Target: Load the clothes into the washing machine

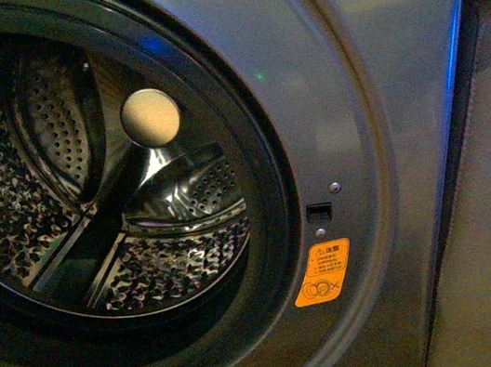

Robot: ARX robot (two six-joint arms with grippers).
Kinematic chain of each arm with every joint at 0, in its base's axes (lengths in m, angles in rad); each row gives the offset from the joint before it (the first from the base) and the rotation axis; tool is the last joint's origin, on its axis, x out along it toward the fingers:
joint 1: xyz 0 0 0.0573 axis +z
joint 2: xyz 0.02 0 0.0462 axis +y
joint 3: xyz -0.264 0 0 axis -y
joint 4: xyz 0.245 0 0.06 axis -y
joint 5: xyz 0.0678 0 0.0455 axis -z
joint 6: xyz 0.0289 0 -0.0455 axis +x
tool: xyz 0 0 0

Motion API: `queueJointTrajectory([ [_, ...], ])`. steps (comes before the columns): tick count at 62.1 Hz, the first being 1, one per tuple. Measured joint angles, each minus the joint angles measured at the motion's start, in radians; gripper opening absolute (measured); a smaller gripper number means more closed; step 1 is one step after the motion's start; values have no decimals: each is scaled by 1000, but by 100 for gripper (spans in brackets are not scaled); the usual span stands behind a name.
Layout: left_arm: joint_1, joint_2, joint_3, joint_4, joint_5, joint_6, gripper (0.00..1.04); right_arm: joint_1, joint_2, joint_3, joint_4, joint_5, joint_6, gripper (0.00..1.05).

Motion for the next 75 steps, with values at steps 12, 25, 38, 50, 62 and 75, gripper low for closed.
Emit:
queueJointTrajectory([
  [12,0,0,0,0,0,0,98,23,61,23,10,-10,-1,97],
  [25,0,0,0,0,0,0,98,34,103,43,-14,-26,0,97],
  [38,0,0,0,0,0,0,98,41,150,78,-15,-25,1,97],
  [50,0,0,0,0,0,0,98,42,198,124,-29,-25,11,97],
  [62,0,0,0,0,0,0,98,43,251,168,-49,-23,11,97],
  [75,0,0,0,0,0,0,98,45,289,184,-59,-19,7,97],
])
